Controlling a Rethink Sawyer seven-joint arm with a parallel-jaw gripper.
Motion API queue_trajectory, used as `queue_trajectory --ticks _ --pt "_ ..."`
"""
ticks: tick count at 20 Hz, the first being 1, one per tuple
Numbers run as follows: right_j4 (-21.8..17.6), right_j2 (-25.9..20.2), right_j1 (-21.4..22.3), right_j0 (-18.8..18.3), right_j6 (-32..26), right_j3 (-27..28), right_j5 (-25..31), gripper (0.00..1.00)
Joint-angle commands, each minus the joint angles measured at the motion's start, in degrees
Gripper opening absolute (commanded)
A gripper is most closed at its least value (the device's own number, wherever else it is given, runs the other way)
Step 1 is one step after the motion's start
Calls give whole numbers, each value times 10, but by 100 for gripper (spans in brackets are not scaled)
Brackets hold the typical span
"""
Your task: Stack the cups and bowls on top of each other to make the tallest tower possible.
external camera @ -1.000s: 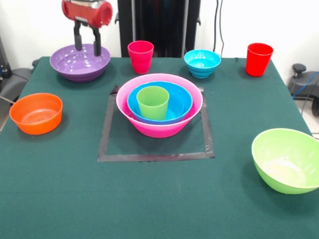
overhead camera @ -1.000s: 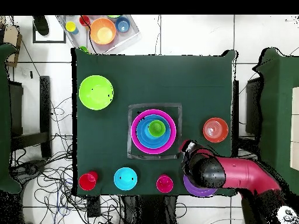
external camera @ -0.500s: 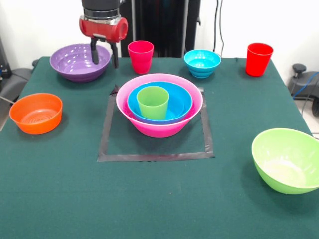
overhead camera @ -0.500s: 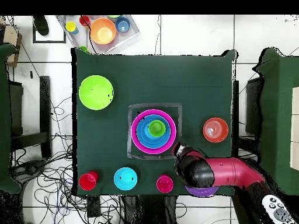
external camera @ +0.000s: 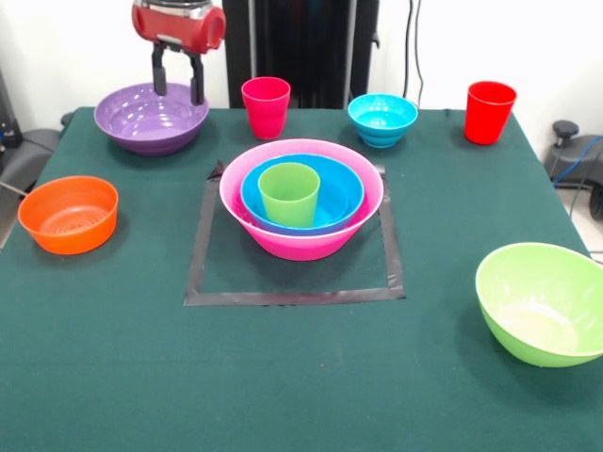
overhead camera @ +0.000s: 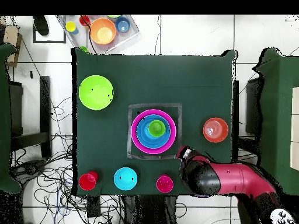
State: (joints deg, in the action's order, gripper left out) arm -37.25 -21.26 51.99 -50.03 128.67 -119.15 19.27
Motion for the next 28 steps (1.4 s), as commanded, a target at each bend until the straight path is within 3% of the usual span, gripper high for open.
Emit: queue_trajectory --ticks 1,7,11,15,20,28 --pt "-50 12 -33 39 -33 5 35 100" --pt "-89 79 -114 105 45 42 -47 100" --pt "-96 112 -148 130 56 64 -75 100" --pt "-96 130 -148 135 39 68 -76 100" --pt "-90 118 -116 106 -12 60 -48 100" --pt "-91 125 -113 109 -15 64 -48 100"
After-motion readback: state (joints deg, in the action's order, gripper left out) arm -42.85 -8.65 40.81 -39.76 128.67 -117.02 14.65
